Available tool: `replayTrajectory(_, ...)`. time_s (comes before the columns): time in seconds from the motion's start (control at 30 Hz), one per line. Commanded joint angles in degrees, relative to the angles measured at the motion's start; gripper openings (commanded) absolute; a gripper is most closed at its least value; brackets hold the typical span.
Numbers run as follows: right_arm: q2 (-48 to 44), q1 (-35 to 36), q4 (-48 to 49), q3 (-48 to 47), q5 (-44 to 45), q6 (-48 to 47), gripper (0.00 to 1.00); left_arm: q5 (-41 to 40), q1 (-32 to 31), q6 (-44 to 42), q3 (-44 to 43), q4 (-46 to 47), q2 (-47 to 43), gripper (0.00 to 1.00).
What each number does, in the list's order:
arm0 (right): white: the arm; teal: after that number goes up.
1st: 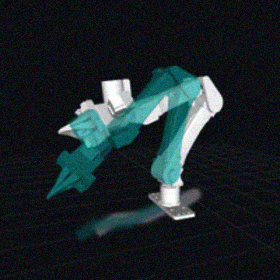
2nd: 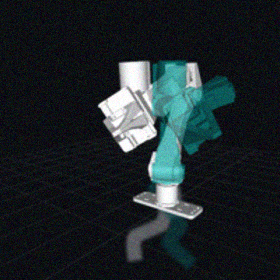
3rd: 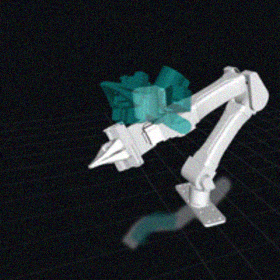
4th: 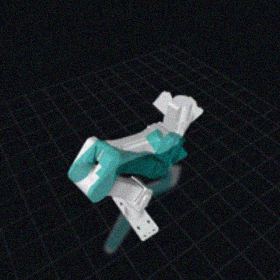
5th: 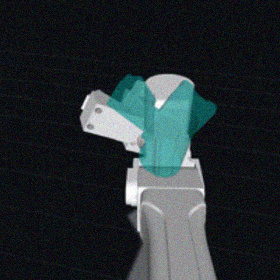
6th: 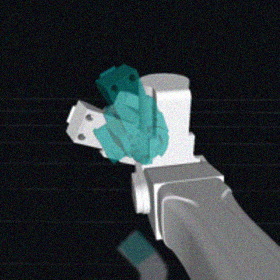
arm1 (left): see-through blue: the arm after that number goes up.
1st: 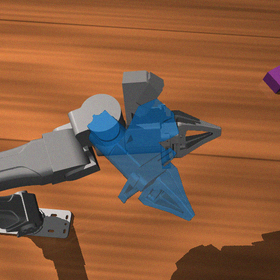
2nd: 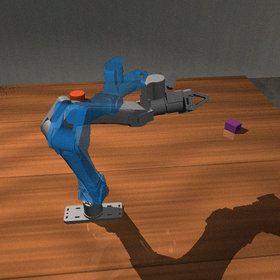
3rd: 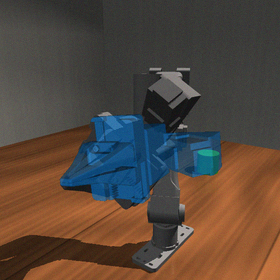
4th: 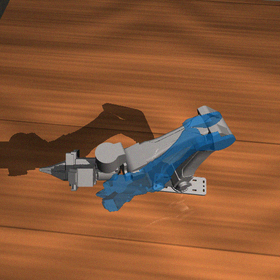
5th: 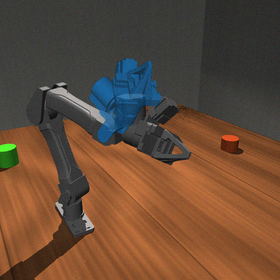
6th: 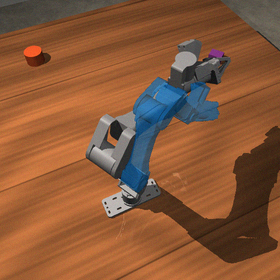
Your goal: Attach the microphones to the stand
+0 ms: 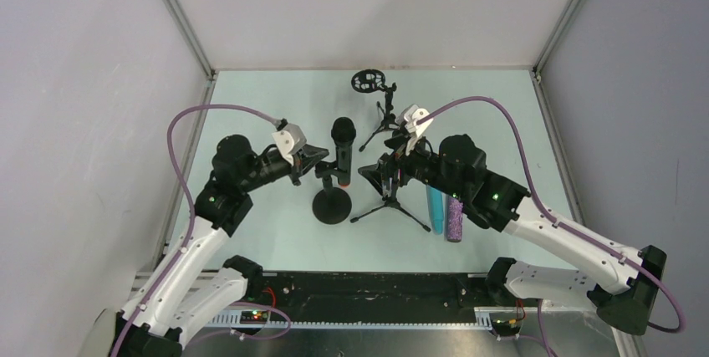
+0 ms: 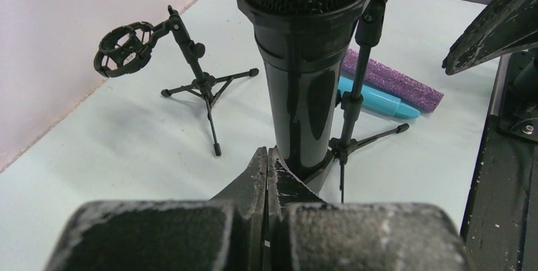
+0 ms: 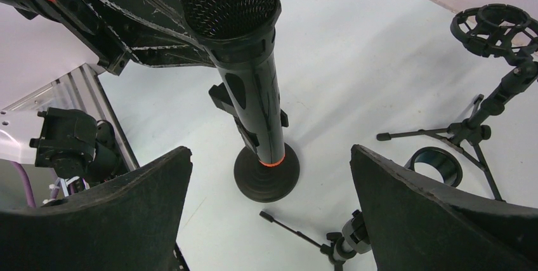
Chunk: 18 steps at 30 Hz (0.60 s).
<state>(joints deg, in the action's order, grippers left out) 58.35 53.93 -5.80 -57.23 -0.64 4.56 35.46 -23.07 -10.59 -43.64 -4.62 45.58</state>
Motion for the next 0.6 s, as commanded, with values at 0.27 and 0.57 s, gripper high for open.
replayTrajectory(0.27, 0.27, -0.03, -0.4, -0.13, 0.64, 1.07, 1.0, -0.12, -0.87, -1.74, 3.39, 0.01, 0.82, 0.0)
replayTrajectory(0.57, 0.43, -0.03, -1.09, -0.09, 0.64, 1.26, 0.99, 1.1, -1.0, -2.09, 6.44, -0.06, 3.66, 0.0)
